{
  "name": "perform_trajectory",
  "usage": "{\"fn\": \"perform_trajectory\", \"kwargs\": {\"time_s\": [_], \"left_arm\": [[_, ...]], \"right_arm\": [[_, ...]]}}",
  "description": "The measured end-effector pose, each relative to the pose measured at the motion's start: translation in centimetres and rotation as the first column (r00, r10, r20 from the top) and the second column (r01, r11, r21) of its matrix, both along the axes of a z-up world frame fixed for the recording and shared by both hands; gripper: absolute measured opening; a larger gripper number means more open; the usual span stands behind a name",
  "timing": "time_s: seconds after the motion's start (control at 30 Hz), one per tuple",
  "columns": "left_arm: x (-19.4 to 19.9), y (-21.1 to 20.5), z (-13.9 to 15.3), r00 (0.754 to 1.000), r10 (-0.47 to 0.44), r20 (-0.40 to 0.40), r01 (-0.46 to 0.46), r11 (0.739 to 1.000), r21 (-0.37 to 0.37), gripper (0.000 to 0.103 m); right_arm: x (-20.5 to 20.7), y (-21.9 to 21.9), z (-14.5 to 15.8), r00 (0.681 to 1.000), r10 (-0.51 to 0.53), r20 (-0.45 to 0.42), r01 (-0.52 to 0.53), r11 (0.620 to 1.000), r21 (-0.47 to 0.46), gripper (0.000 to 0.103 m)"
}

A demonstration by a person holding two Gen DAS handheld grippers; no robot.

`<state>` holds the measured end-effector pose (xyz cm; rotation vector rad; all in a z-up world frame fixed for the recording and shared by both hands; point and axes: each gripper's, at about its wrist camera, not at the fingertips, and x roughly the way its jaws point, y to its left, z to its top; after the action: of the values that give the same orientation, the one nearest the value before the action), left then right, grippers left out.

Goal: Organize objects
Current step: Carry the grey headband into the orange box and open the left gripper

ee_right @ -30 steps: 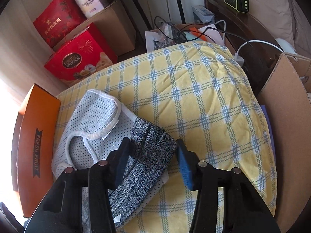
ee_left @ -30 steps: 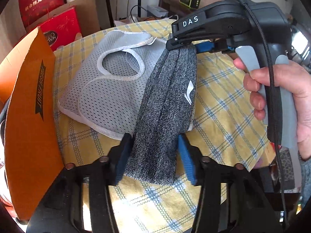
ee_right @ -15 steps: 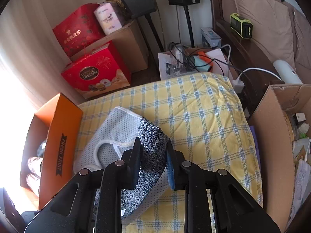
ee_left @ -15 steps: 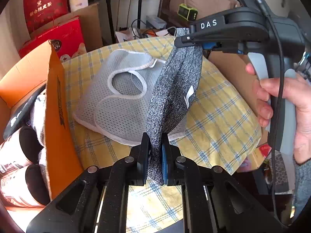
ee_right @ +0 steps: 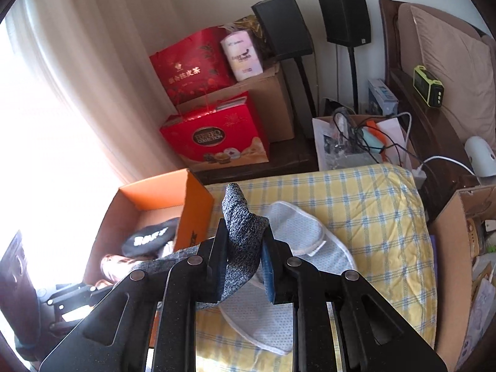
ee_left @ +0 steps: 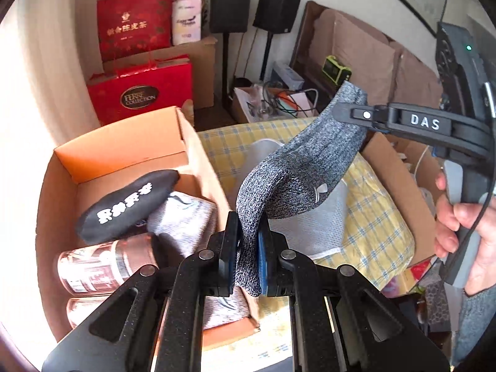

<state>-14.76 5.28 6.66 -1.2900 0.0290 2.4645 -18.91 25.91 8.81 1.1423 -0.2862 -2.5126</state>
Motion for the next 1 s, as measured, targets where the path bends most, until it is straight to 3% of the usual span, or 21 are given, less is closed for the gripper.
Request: {"fn": "perform_trajectory", "kwargs": {"time_s": [0.27,0.6,0.83,0.9,1.0], "left_arm": [[-3.3,-6.6,0.5,0.995,0.100,-0.009,-0.100,0.992,-0.077,0.010],[-7.9,-13.7,-3.5,0.972,0.232,0.049,-0.220,0.960,-0.175,0.010],[-11.5,-15.5,-7.4,0.953,0.289,0.088,-0.257,0.930,-0.263,0.010],[-12.2,-15.3,-8.3,0.953,0.291,0.083,-0.256,0.921,-0.294,0.010],[-13.1,-15.1,-9.3,0.949,0.305,0.079,-0.265,0.908,-0.324,0.014]], "right_arm": [[-1.4,-6.6,0.3,0.997,0.081,0.003,-0.081,0.997,-0.022,0.018],[-4.9,-15.6,-2.6,0.984,0.171,0.049,-0.172,0.985,0.024,0.018],[-7.7,-18.9,-7.2,0.981,0.169,0.096,-0.178,0.979,0.103,0.020],[-8.2,-19.4,-8.1,0.981,0.166,0.100,-0.178,0.976,0.122,0.027],[-8.7,-19.7,-8.8,0.977,0.170,0.129,-0.188,0.973,0.138,0.030]]}}
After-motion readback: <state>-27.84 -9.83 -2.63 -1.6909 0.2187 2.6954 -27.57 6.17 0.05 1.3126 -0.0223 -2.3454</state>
